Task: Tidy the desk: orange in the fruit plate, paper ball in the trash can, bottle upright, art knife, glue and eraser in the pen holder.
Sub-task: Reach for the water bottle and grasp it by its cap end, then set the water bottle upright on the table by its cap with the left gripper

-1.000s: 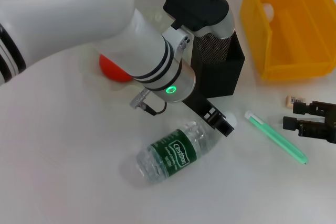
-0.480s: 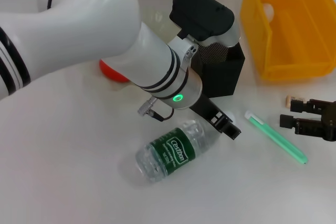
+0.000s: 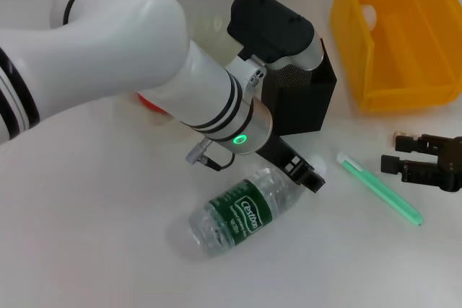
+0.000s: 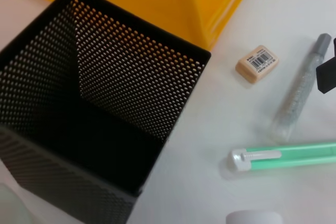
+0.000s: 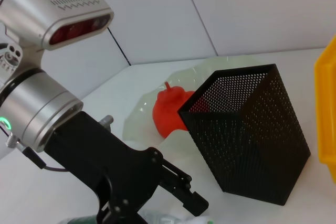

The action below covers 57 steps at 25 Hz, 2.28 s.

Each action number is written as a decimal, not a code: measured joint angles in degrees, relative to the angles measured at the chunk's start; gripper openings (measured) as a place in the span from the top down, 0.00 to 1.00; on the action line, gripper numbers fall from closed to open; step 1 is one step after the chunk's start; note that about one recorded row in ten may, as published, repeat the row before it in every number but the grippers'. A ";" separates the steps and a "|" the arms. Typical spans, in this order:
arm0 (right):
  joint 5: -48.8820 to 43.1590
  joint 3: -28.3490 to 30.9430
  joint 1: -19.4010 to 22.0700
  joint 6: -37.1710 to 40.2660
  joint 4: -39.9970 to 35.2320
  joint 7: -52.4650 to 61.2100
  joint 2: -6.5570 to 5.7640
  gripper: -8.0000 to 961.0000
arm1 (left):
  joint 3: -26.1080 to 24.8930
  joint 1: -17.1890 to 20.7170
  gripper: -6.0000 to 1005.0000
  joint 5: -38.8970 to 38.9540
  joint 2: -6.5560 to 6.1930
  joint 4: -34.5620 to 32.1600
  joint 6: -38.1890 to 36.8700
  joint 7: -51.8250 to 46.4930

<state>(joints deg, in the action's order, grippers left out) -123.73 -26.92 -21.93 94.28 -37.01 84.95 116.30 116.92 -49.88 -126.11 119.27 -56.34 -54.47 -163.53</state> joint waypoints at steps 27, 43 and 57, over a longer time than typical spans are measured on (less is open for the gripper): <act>-0.02 0.04 -0.78 -1.94 1.42 -0.14 -0.22 0.24 | -3.59 12.75 0.55 -0.35 -0.37 -14.02 3.47 10.01; 0.07 0.14 -3.16 -2.81 1.42 0.38 -0.20 0.24 | -16.75 34.35 0.56 13.08 -0.79 -28.53 1.02 33.87; 0.11 0.11 -5.12 -2.79 1.43 0.93 0.23 0.24 | -32.76 41.17 0.56 32.80 -0.91 -25.26 -13.26 53.95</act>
<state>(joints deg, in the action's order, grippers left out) -123.63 -26.81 -27.06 91.49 -35.59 85.88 116.54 84.15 -8.71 -93.31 118.36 -81.61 -67.73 -109.58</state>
